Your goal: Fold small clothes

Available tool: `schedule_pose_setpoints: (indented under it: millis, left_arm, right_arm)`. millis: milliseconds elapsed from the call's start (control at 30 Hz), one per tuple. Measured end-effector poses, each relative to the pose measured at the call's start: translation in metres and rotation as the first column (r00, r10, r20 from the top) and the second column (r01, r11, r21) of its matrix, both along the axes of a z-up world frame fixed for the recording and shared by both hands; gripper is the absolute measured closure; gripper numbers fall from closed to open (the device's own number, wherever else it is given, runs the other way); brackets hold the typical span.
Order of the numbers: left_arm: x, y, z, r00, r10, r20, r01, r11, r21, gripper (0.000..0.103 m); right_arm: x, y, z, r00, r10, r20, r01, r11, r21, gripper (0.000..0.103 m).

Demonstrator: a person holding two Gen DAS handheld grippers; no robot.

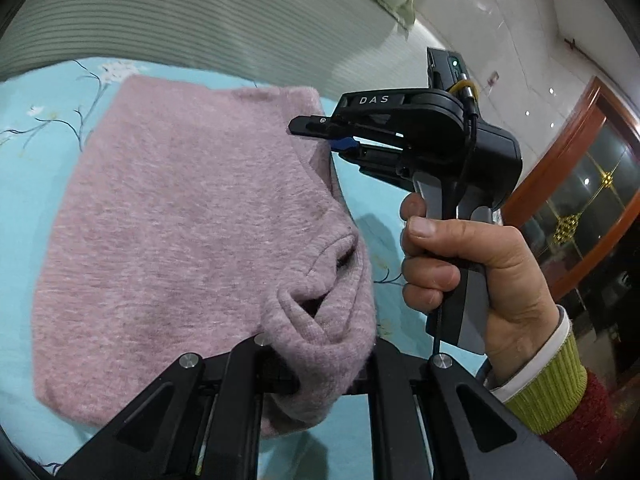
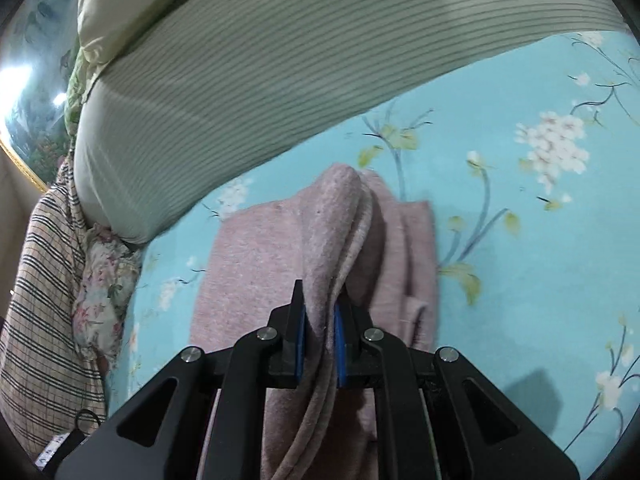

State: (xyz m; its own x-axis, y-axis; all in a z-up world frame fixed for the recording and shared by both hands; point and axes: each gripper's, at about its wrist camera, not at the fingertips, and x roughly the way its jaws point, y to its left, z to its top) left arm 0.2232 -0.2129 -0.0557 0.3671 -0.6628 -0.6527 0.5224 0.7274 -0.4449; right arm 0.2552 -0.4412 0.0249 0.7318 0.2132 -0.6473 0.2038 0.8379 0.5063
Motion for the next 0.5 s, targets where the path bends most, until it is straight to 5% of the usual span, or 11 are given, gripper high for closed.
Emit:
schedule_pose_setpoints:
  millis: [400, 467, 500]
  left_arm:
    - [0.027, -0.020, -0.006, 0.999, -0.025, -0.038, 0.026, 0.999, 0.031, 0.089]
    - [0.033, -0.011, -0.009, 0.996, -0.024, -0.087, 0.025, 1.000, 0.005, 0.078]
    - [0.035, -0.003, -0.009, 0.994, -0.025, -0.107, 0.024, 1.000, -0.014, 0.063]
  right_arm:
    - [-0.007, 0.000, -0.010, 0.998, -0.025, -0.049, 0.022, 0.998, -0.065, 0.085]
    - [-0.019, 0.002, -0.007, 0.999, -0.030, -0.028, 0.028, 0.998, -0.054, 0.069]
    - [-0.026, 0.005, -0.005, 0.999, -0.032, -0.014, 0.031, 0.998, -0.053, 0.058]
